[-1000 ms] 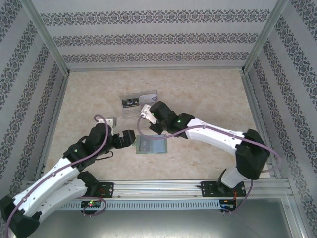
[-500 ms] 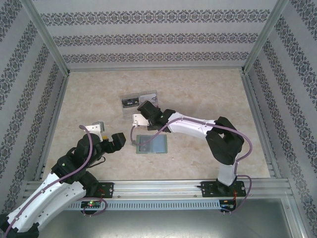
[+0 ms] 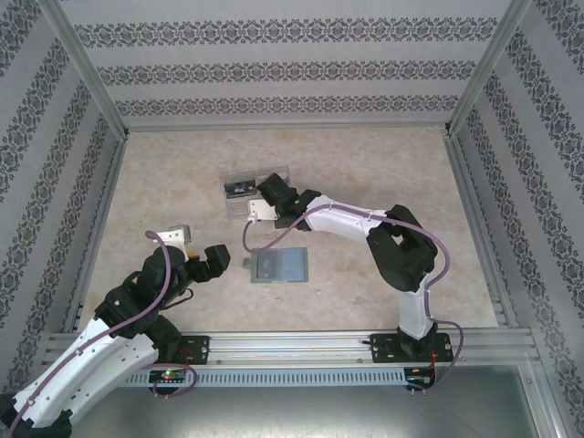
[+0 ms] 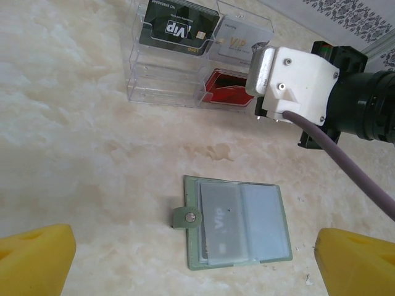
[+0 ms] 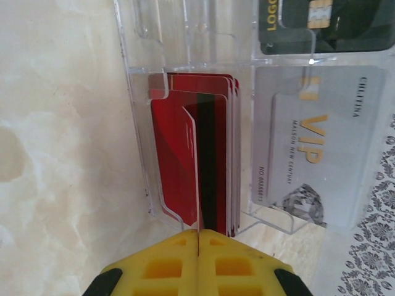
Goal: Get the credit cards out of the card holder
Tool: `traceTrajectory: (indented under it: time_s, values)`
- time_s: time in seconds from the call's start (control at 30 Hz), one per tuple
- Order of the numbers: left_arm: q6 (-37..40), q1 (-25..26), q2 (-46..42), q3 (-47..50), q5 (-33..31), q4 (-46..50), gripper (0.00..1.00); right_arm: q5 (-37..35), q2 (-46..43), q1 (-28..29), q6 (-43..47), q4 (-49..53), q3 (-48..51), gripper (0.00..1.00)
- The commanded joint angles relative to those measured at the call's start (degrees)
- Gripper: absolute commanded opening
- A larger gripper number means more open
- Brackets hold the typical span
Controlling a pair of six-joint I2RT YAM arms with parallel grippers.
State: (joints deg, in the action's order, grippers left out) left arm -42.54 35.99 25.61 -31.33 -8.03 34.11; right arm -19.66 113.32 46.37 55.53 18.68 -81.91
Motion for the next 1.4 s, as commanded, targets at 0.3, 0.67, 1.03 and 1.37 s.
traceTrajectory:
  time_s: [0.3, 0.67, 1.03, 1.37]
  values:
    - [-0.96, -0.04, -0.27, 0.29, -1.41, 1.81, 1.0, 2.81, 1.92, -0.4, -1.83, 0.12, -3.81, 0.0]
    - [-0.95, -0.02, -0.26, 0.31, -1.02, 2.03, 1.0, 2.85, 3.64, -1.25, -3.3, 0.92, -4.57, 0.0]
    - [-0.95, -0.01, -0.47, 0.2, -1.1, 2.52, 1.0, -2.39, 6.68, -2.67, -6.53, -1.95, -7.94, 0.25]
    - [-0.57, 0.0, -0.66, 0.44, -0.12, 2.63, 1.0, -0.79, 1.24, -2.93, -14.63, -4.09, -5.31, 0.25]
